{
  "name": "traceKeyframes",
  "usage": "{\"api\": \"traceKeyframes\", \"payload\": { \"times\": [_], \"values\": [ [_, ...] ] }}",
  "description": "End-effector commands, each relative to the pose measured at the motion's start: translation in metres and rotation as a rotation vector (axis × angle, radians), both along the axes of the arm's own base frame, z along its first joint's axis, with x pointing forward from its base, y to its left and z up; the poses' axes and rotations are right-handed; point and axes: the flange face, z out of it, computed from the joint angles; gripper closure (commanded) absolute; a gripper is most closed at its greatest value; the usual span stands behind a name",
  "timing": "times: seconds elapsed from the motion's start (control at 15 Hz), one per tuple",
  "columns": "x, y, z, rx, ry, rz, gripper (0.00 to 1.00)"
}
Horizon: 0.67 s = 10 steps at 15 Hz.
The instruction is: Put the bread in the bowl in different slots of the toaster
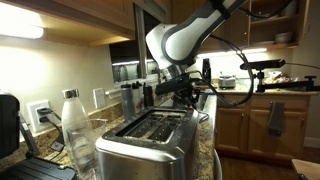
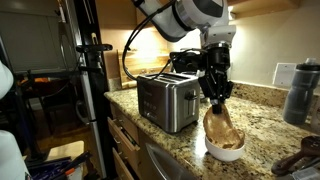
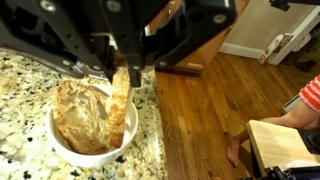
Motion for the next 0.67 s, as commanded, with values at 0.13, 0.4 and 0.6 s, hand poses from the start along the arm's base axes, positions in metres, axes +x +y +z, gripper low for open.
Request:
{"api": "traceKeyframes", "payload": {
  "times": [0.13, 0.4, 0.6],
  "values": [
    [-0.001, 0.006, 0.003, -0.007, 0.052, 0.010, 0.90],
    [-0.004, 0.006, 0.013, -0.017, 0.060, 0.007, 0.90],
    [-0.007, 0.007, 0.025, -0.025, 0.062, 0.004, 0.90]
  ]
}}
